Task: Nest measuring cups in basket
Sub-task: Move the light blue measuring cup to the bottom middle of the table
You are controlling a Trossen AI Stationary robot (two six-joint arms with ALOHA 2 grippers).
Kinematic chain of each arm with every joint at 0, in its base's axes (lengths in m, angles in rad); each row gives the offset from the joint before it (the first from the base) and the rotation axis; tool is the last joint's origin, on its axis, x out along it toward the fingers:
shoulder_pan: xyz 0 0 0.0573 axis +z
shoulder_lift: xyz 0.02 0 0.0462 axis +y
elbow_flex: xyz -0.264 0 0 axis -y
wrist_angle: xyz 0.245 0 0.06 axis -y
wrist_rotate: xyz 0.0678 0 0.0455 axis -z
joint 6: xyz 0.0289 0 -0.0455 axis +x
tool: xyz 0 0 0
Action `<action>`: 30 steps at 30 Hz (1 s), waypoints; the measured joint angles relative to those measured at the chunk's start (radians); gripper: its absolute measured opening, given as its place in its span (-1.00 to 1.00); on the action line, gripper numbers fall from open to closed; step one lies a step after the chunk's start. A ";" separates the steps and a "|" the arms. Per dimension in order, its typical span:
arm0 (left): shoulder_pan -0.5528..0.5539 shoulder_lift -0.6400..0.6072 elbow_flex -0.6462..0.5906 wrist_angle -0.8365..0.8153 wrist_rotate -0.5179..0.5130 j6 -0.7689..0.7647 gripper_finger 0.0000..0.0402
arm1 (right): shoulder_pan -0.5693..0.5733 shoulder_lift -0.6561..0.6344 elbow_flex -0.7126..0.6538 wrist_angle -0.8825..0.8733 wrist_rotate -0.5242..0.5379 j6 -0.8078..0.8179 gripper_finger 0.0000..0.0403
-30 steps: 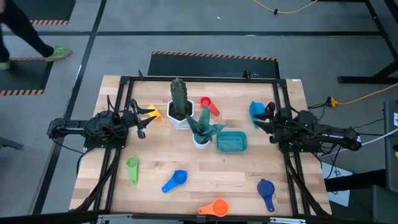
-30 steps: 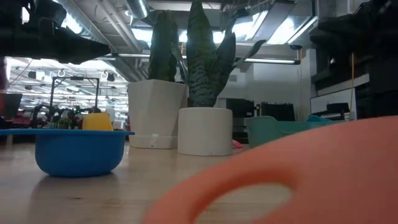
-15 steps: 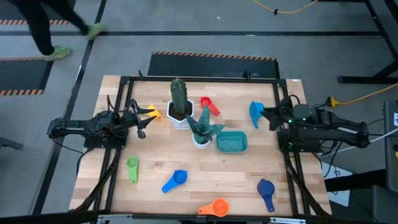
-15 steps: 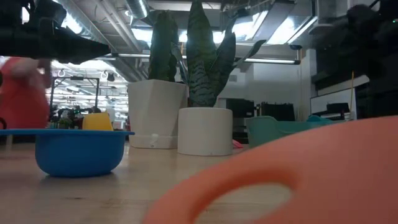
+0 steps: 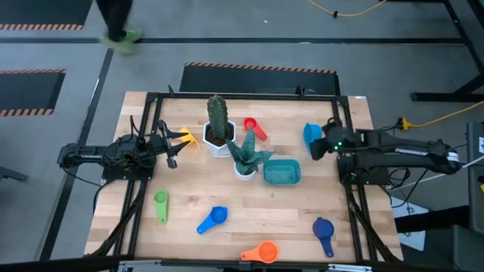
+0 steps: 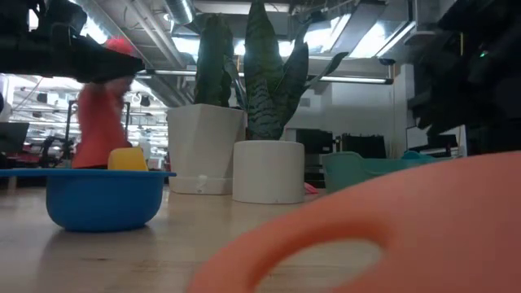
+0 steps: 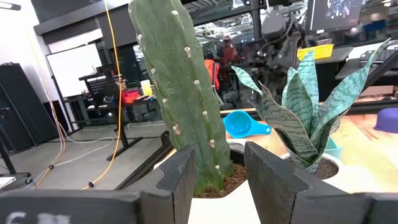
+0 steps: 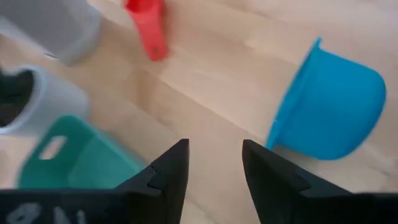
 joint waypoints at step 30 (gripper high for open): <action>0.000 0.000 0.000 0.000 0.000 0.000 -0.35 | -0.116 0.388 -0.001 0.014 -0.062 0.007 -0.24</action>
